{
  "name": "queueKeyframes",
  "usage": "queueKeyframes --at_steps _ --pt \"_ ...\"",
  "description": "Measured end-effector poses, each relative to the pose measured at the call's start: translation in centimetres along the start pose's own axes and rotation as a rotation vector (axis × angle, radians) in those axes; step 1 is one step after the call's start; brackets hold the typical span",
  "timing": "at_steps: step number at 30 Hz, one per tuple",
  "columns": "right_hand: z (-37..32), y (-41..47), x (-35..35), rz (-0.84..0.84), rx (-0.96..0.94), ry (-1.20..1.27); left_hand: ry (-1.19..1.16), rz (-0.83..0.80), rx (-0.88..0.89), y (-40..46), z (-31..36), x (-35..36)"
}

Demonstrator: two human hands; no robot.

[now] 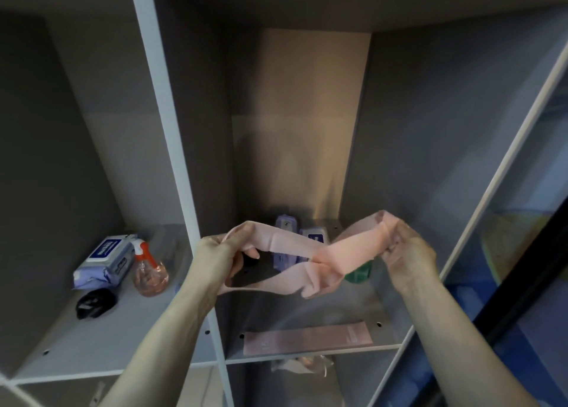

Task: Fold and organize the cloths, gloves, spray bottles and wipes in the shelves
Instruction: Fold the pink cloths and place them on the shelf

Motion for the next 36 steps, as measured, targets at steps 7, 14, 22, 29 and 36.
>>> queueKeyframes --at_steps 7,14,22,29,36 --pt "-2.2 3.7 -2.0 0.103 -0.142 -0.034 -0.016 0.029 0.031 0.2 -0.5 -0.7" --pt "-0.9 0.1 0.0 -0.193 0.0 0.044 0.053 0.044 0.073 0.1 -0.7 0.4" --pt "-0.6 -6.8 5.3 -0.648 0.322 0.033 0.001 -0.333 -0.002 -1.0 -1.7 4.6" --pt "-4.2 -6.7 6.7 -0.728 -0.012 0.02 0.811 -0.106 0.158 0.9 -3.5 4.3" --pt "-4.6 -5.7 6.0 -0.689 -0.032 -0.026 -0.376 -0.241 -0.136 0.6 -1.6 4.2"
Point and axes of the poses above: each hand's wrist, its own y-axis towards the middle knuckle, its own x-axis out of the palm, z = x × y, the point moved 1 cm from there along y, towards the middle knuckle, and after that the axes turned 5 degrees about -x, right-handed, at the moved point
